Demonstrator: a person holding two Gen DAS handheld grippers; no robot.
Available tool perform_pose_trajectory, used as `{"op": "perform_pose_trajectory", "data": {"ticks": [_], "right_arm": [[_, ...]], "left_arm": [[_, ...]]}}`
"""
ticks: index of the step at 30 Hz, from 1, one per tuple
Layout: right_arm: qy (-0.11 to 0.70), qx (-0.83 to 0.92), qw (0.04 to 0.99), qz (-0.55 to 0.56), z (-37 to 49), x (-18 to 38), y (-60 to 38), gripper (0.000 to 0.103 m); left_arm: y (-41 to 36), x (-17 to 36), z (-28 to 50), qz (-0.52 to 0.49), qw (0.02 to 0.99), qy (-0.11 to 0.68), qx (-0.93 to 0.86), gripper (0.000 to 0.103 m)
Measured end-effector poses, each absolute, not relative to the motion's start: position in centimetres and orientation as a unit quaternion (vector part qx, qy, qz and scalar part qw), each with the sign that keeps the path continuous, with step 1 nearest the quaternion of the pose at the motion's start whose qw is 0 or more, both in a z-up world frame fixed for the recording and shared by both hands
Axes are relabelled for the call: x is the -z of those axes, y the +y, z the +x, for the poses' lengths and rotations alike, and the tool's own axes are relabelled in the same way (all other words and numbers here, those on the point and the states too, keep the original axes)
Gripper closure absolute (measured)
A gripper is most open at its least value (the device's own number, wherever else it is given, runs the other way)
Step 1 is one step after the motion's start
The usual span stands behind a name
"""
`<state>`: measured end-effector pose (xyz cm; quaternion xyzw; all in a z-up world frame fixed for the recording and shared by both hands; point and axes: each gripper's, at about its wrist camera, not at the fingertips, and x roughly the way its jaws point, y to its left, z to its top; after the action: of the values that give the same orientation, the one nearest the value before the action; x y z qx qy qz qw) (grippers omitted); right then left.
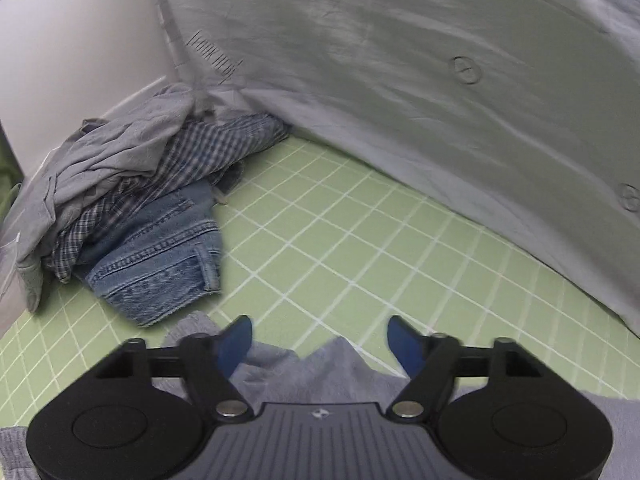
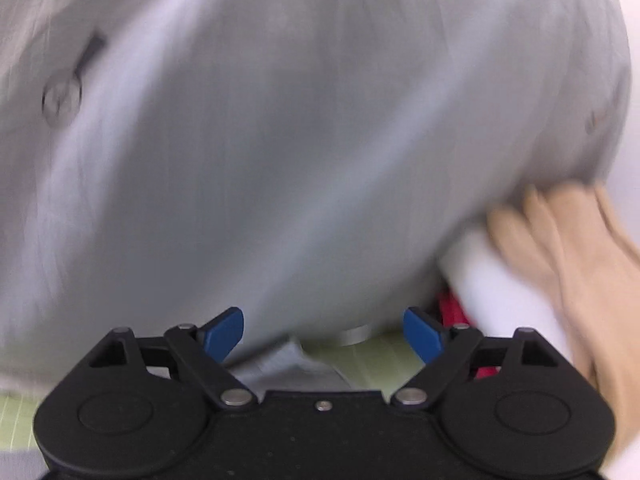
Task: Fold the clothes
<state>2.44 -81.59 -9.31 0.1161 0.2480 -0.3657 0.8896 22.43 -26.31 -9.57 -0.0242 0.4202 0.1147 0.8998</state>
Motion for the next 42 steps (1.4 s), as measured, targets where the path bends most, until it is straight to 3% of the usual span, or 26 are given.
{"op": "perform_pose_trajectory", "data": {"ticks": [7,12,13,15,17,18,19,25,29,31,33,35,42], "right_arm": [[0.333,0.372,0.822,0.274,-1.2,17.6,-82.6,0.016],[0.336,0.357,0.828,0.271,0.0,19.2,-82.0,0.017],[0.341,0.355,0.831,0.260,0.7,19.3,-82.0,0.022],[0.359,0.356,0.834,0.221,2.2,19.4,-82.0,0.031],[0.377,0.341,0.843,0.175,3.9,18.8,-81.5,0.082],[0.384,0.330,0.848,0.155,4.5,18.4,-81.3,0.097],[0.392,0.319,0.852,0.135,5.2,18.1,-81.0,0.101],[0.379,0.195,0.901,-0.080,9.6,15.5,-73.0,0.101],[0.372,0.029,0.899,-0.229,11.0,17.1,-63.4,0.100],[0.386,-0.006,0.898,-0.212,10.9,18.2,-61.3,0.099],[0.394,0.012,0.905,-0.159,10.2,18.2,-61.3,0.087],[0.389,0.043,0.914,-0.104,9.1,17.6,-62.1,0.066],[0.369,0.188,0.910,0.020,4.7,15.8,-68.0,0.063]], "left_arm": [[-29.7,11.9,19.3,0.016,0.879,0.473,-0.055,0.026],[-31.7,13.4,17.6,0.030,0.865,0.500,-0.032,0.026],[-32.0,13.6,17.3,0.031,0.863,0.504,-0.029,0.026],[-32.3,13.9,17.0,0.029,0.859,0.511,-0.023,0.025],[-32.7,14.2,16.8,0.029,0.854,0.518,-0.018,0.025],[-32.8,14.3,16.6,0.030,0.853,0.521,-0.017,0.025],[-32.9,14.5,16.5,0.031,0.852,0.523,-0.015,0.025],[-32.7,14.8,16.3,0.022,0.849,0.528,-0.015,0.022],[-32.2,15.1,16.5,0.003,0.846,0.532,-0.020,0.019],[-32.0,15.1,16.5,-0.002,0.845,0.534,-0.021,0.017],[-31.9,15.2,16.4,-0.002,0.845,0.534,-0.020,0.014],[-31.8,15.3,16.4,-0.001,0.846,0.533,-0.021,0.011],[-31.7,15.5,16.6,-0.004,0.847,0.531,-0.025,0.005]]}}
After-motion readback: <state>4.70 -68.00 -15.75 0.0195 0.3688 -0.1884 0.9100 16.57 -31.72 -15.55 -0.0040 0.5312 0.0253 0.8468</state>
